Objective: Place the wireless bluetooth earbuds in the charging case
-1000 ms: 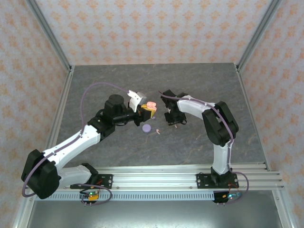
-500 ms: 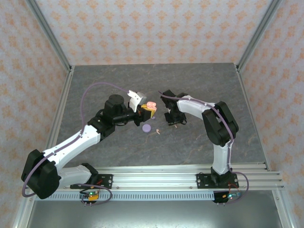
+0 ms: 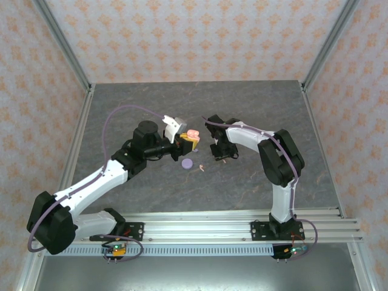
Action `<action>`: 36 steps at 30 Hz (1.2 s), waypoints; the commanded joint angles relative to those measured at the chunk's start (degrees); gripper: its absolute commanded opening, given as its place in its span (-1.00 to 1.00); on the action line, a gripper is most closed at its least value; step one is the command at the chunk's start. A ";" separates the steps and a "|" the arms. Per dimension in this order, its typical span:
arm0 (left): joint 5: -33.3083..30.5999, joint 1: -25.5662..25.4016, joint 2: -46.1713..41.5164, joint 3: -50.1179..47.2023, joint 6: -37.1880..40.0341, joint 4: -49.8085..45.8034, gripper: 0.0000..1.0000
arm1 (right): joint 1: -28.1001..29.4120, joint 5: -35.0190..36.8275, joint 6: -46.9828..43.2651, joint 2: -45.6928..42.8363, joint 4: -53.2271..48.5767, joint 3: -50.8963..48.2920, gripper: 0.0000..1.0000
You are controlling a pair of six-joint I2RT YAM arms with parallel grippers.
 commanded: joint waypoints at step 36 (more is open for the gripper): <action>-5.27 -0.87 2.76 -0.47 -4.29 3.93 -0.75 | -7.69 -11.60 7.92 -6.32 4.41 -2.88 -0.64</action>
